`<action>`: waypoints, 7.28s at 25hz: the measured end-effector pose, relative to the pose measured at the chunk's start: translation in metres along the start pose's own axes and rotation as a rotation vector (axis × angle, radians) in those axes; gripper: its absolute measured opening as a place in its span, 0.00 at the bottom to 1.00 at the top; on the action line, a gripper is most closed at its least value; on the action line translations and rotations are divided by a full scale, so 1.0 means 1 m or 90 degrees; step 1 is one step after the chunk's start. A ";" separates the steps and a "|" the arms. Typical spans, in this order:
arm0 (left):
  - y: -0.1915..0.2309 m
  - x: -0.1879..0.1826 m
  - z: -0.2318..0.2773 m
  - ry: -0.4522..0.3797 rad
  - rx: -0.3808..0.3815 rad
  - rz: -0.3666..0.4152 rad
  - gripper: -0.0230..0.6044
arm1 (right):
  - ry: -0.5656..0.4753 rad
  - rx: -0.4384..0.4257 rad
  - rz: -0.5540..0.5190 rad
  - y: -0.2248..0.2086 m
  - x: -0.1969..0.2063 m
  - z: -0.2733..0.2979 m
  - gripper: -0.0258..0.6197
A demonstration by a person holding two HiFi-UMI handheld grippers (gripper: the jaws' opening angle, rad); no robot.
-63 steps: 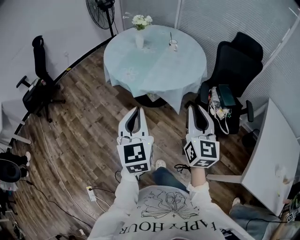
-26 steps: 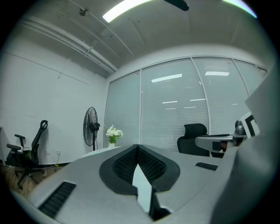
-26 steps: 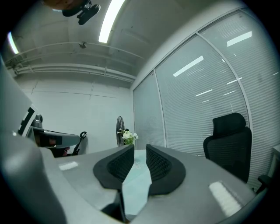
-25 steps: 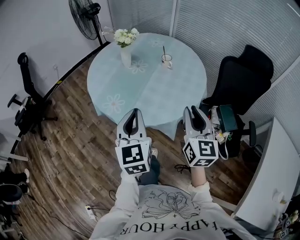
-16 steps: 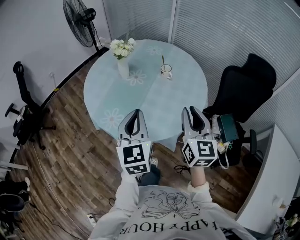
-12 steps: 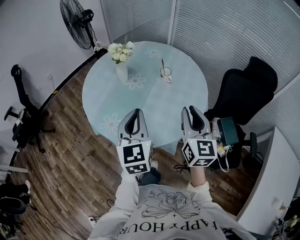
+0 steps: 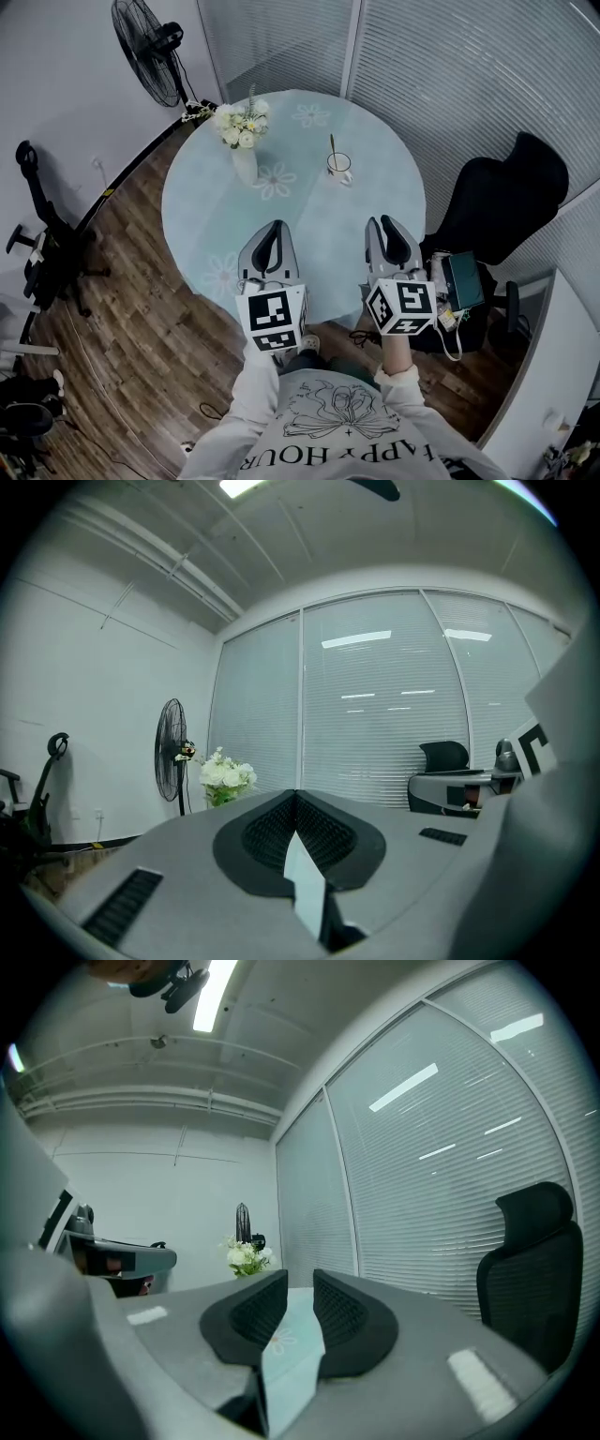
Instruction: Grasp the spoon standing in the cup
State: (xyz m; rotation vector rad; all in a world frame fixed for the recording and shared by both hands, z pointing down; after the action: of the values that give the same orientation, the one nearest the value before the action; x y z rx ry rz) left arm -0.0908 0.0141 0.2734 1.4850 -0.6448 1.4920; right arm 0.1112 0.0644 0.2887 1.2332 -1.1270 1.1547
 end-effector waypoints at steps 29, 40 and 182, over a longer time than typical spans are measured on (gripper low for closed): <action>0.019 0.039 0.147 0.100 -0.034 -0.030 0.05 | 0.090 -0.068 0.003 -0.054 0.057 0.159 0.19; 0.023 0.062 0.215 0.145 -0.072 -0.035 0.05 | 0.119 -0.118 -0.003 -0.087 0.087 0.238 0.19; 0.012 -0.009 0.135 0.019 -0.029 -0.008 0.05 | 0.024 -0.093 0.001 -0.046 0.000 0.169 0.09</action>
State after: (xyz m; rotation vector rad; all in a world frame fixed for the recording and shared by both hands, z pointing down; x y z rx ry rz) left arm -0.0362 -0.1100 0.2866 1.4267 -0.6453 1.4777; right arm 0.1572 -0.1050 0.2888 1.0947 -1.1623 1.0735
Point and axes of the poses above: the fingertips, and each gripper's own axes: z forward along the fingers, y to its left, x out of its underside, the point moved 6 cm from there along -z, backward along the fingers, and after that the axes turned 12 degrees about -z, right-handed, at the moved point
